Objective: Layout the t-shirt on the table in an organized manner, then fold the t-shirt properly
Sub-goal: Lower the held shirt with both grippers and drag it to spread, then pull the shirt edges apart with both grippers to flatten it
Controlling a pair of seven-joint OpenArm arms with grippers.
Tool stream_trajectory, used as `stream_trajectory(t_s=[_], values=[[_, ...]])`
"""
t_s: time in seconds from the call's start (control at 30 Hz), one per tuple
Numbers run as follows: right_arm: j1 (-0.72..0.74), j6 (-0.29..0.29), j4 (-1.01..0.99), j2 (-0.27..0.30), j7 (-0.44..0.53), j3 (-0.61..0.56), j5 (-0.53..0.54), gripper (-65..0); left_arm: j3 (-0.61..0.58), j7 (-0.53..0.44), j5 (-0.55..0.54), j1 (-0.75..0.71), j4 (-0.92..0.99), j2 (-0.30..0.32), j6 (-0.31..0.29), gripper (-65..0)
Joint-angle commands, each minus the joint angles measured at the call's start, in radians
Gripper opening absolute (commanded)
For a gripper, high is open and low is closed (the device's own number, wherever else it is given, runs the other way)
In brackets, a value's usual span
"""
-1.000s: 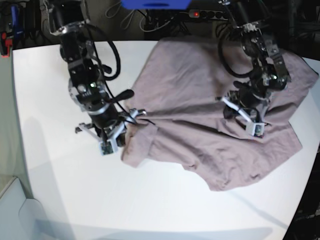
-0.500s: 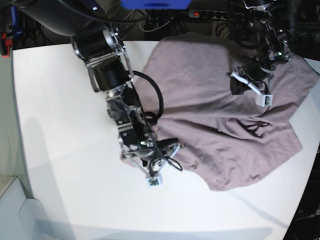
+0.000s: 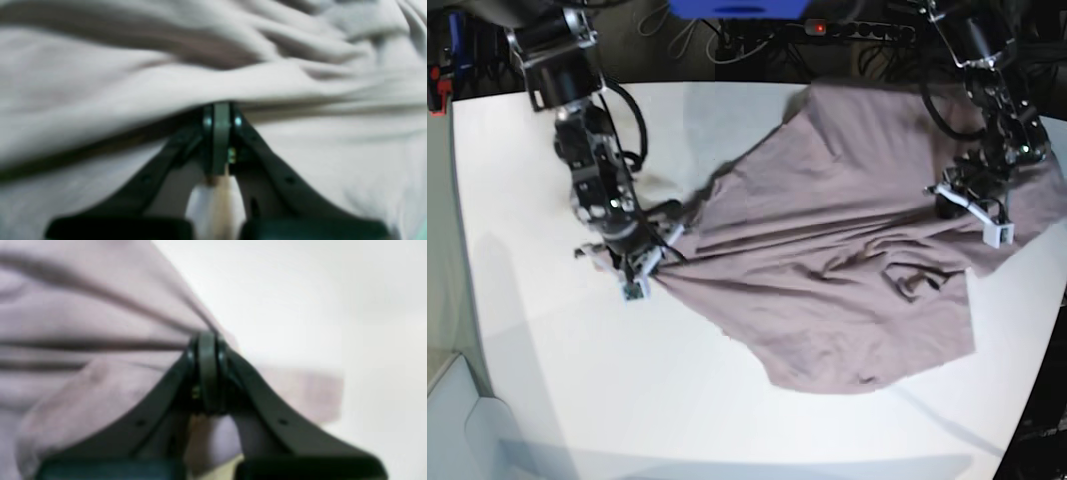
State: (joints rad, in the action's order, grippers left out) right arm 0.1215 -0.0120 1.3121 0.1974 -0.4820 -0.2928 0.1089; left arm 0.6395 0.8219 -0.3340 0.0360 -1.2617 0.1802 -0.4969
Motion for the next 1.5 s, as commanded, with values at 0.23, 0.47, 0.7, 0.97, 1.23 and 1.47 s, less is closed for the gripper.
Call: stream_trajectory(t_s=[0.23, 0.47, 0.7, 0.97, 1.23, 1.47], values=[[-0.386, -0.015, 0.495, 0.063, -0.143, -0.009, -0.013, -65.0, -0.037, -0.003, 0.003, 0.246, 0.032, 0.008, 0.014, -64.9], [-0.448, -0.015, 0.645, 0.049, -0.143, -0.082, -0.016, -65.0, -0.088, 0.09, 0.005, 0.216, -0.174, -0.038, 0.016, -64.9], [-0.274, -0.015, 0.625, 0.038, -0.143, -0.036, -0.011, -65.0, -0.088, 0.13, 0.003, -0.043, -0.359, -0.057, 0.016, -64.9], [0.01, -0.015, 0.295, -0.128, -0.143, -0.041, -0.01, -65.0, -0.088, 0.044, 0.008, -0.198, -0.253, -0.058, 0.016, -64.9], [0.16, -0.015, -0.121, -0.22, -0.131, -0.035, -0.013, -65.0, -0.085, -0.02, 0.008, -0.204, -0.097, -0.02, 0.016, -64.9], [0.056, -0.018, -0.125, -0.085, -0.071, -0.035, -0.016, -65.0, -0.096, -0.106, 0.009, -0.097, 0.027, 0.023, 0.016, -64.9]])
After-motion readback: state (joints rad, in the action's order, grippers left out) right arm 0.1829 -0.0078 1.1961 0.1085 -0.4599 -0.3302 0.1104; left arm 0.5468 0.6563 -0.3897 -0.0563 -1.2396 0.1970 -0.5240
